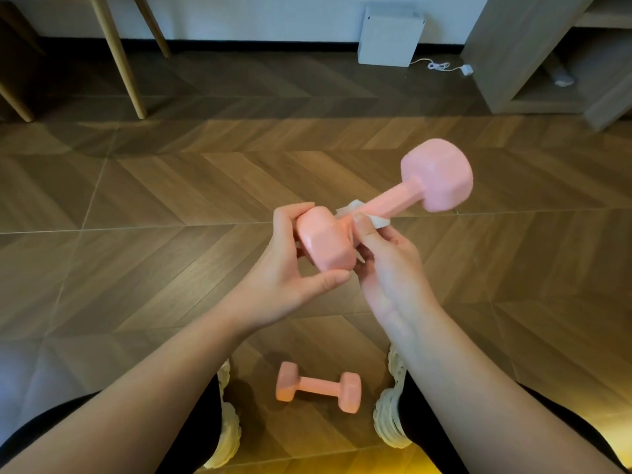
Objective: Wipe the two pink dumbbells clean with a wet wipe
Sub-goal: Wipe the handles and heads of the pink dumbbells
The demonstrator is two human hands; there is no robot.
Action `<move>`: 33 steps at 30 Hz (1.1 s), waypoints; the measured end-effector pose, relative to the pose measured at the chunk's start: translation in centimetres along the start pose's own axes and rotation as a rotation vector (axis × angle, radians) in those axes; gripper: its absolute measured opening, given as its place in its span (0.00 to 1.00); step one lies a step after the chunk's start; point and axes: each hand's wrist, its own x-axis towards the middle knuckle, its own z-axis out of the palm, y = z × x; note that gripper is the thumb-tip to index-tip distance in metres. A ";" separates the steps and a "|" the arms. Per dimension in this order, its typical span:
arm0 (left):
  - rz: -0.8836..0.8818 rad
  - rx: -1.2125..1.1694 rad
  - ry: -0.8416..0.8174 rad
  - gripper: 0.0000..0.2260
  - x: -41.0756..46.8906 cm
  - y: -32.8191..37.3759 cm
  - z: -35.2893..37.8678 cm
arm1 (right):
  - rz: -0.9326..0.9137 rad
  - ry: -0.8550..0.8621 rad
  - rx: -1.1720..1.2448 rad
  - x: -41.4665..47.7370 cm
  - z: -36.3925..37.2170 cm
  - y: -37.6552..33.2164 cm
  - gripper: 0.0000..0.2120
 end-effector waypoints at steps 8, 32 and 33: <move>-0.616 -0.860 -0.160 0.31 1.8 1.9 -0.5 | 0.001 -0.090 0.081 0.6 0.0 -0.3 0.15; 0.339 0.539 0.026 0.36 1.2 1.0 -1.3 | 0.029 0.076 0.363 2.3 -1.1 -4.0 0.08; 0.351 0.578 0.022 0.36 1.2 0.9 -1.2 | 0.042 0.089 0.373 2.3 -1.0 -4.1 0.09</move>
